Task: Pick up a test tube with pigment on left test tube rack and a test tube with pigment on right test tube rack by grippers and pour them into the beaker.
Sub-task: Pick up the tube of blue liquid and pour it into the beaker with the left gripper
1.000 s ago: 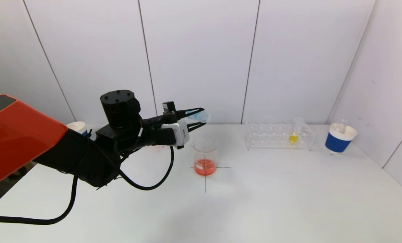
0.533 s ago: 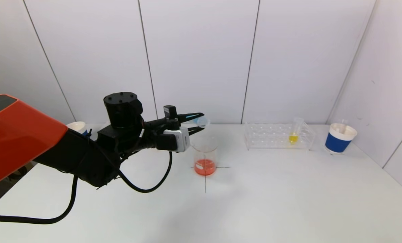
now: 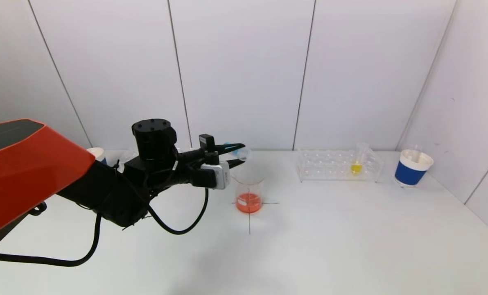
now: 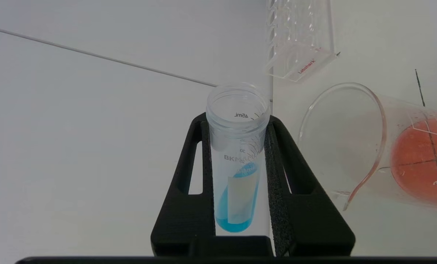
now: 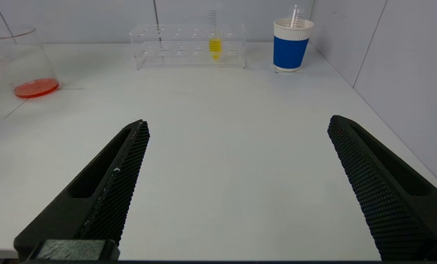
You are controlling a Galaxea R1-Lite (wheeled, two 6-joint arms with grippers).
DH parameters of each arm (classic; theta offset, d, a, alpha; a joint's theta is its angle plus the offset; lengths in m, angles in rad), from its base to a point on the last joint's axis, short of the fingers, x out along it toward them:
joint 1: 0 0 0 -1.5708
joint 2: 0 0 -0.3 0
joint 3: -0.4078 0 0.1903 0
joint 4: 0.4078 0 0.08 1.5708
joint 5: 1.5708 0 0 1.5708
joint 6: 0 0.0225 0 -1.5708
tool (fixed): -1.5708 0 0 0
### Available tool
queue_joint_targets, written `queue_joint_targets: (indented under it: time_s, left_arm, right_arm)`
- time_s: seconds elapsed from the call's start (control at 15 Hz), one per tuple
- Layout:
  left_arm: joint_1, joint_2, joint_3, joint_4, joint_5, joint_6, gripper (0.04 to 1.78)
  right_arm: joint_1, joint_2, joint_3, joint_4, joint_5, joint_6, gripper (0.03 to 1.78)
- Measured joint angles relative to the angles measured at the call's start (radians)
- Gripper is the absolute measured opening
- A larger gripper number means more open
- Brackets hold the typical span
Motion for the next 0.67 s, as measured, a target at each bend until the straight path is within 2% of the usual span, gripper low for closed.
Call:
queue_joint_targets:
  time_s: [0.67]
  left_arm:
    - [0.013,0.024,-0.038,0.088,0.005,0.063,0.43]
  right_arm:
    - [0.0,0.0,0.0,0.0,0.0,0.0,1.77]
